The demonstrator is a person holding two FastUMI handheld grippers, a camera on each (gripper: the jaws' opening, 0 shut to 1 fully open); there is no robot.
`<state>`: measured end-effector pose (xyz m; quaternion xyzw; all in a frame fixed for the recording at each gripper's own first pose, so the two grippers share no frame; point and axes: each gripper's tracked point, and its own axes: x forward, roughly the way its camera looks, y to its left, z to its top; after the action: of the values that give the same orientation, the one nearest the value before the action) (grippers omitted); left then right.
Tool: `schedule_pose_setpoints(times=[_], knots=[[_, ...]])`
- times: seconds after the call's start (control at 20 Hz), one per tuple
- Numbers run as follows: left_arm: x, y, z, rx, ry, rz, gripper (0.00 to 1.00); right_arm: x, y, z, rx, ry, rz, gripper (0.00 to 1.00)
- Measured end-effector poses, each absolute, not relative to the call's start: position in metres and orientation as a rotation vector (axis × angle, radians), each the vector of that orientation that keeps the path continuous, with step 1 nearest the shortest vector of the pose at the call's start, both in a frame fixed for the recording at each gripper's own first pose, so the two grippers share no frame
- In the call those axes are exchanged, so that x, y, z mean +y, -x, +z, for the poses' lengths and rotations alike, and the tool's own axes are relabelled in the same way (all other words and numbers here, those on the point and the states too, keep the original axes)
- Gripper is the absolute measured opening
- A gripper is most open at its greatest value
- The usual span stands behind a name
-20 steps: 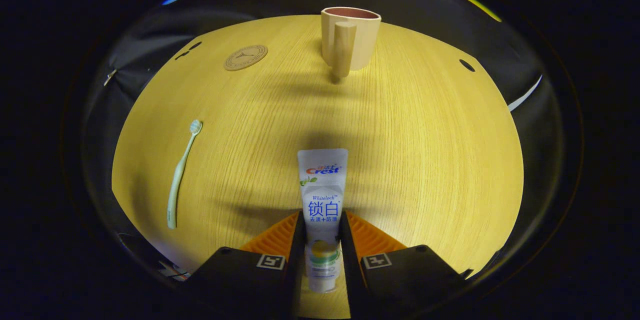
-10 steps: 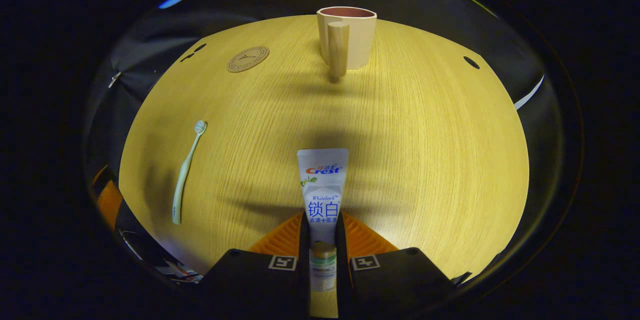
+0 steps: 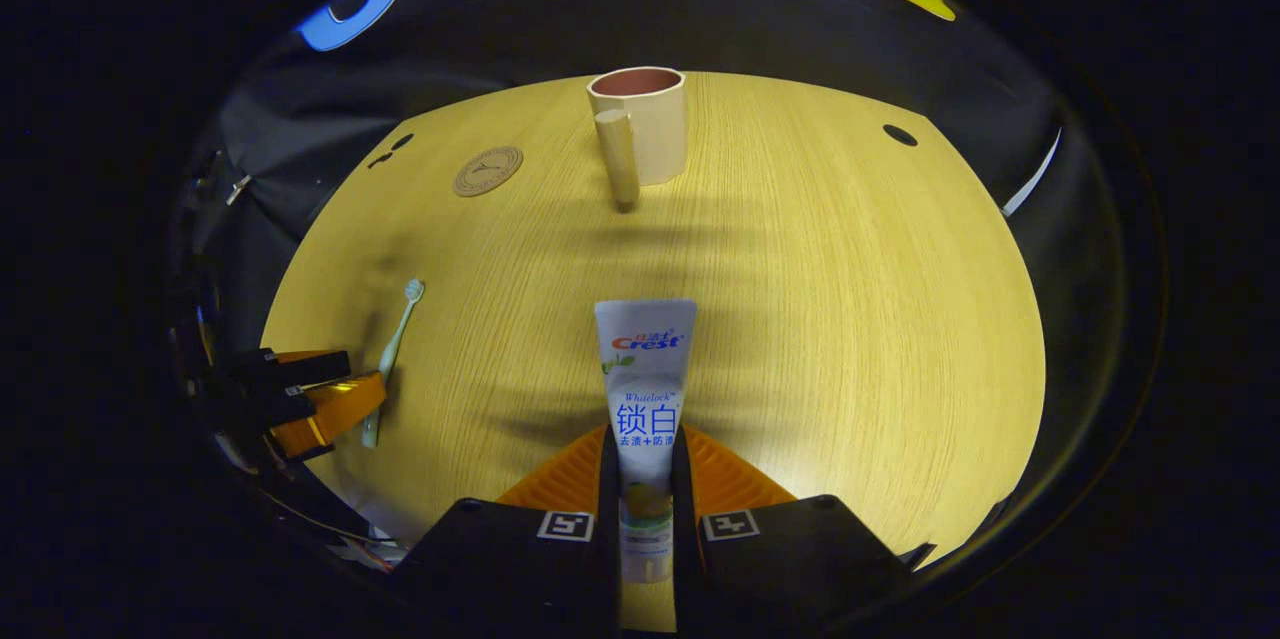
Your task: Put the toothbrush and toothpaste on the desktop into the cup, then pick up the cup and place it on the coaster on the desktop.
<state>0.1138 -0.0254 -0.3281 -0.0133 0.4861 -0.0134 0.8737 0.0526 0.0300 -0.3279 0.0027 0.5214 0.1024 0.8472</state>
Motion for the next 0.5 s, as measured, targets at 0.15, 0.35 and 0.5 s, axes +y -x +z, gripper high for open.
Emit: schedule_pose_setpoints(times=[0.15,0.35,0.5], knots=[[-0.028,-0.110,-0.341,1.088,0.016,-0.034,0.71,0.025,-0.052,-0.322,1.080,-0.021,0.211,0.25],[-0.032,-0.114,-0.344,1.118,-0.026,-0.062,0.64,0.023,-0.048,-0.320,1.084,-0.067,0.213,0.25],[-0.037,-0.116,-0.346,1.144,-0.039,-0.080,0.32,0.023,-0.047,-0.318,1.072,-0.066,0.222,0.24]])
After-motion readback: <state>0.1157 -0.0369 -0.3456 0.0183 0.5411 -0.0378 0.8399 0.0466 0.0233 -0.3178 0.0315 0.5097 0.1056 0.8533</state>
